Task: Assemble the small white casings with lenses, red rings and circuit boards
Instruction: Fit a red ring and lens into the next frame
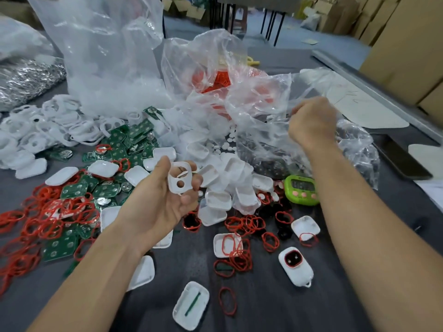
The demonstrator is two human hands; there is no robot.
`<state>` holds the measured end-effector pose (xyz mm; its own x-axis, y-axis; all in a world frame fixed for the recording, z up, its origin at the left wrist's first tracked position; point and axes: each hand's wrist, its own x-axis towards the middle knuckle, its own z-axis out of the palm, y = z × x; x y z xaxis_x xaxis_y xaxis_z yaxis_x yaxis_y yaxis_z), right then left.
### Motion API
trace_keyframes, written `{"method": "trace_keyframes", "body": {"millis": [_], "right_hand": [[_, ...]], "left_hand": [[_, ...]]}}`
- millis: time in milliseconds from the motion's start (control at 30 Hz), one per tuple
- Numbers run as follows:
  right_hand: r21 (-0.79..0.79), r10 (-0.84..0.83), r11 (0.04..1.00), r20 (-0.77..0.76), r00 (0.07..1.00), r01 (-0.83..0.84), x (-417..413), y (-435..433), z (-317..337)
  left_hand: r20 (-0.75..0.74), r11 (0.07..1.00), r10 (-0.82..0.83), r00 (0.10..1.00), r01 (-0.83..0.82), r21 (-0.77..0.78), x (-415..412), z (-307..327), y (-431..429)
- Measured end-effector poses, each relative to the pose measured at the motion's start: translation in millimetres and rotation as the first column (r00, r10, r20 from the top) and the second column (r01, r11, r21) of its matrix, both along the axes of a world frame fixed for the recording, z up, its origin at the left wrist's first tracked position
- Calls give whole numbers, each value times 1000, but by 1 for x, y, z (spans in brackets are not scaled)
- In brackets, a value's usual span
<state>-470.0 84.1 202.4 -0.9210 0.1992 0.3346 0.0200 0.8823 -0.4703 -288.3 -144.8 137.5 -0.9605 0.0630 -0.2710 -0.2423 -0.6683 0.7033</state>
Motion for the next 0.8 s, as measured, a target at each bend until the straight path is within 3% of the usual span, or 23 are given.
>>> {"method": "trace_keyframes", "body": {"millis": [33,100,167,267,400,633,733,800], "right_hand": [[158,57,983,190,980,-88,-8,-1,-5],[293,184,888,481,857,-355,-14,-5,-9],[263,284,818,589,757,-511,-15,-7,-6],[275,319,786,587,744,-554,-19,-5,-5],[189,333,870,456,825,-456,-12,-2,-11],[278,224,933,50,973,-229,15,-3,18],[105,110,991,-251,962,-86,36,-5,35],[-57,77,992,-415,907,-110,57,-10,39]], "left_hand": [[-7,1000,-10,1000,10,5,-1,-1,0],[-10,1000,-29,1000,29,5,-3,-3,-1],[-8,999,-45,999,45,-3,-4,-4,-1],[-12,998,-55,998,55,-11,-5,-5,0],[-17,997,-66,998,65,-31,-5,-6,1],[-2,996,-58,998,58,-63,-1,-7,3],[4,997,-50,999,50,-57,0,-5,2],[-4,997,-43,999,42,-68,0,-3,2]]}}
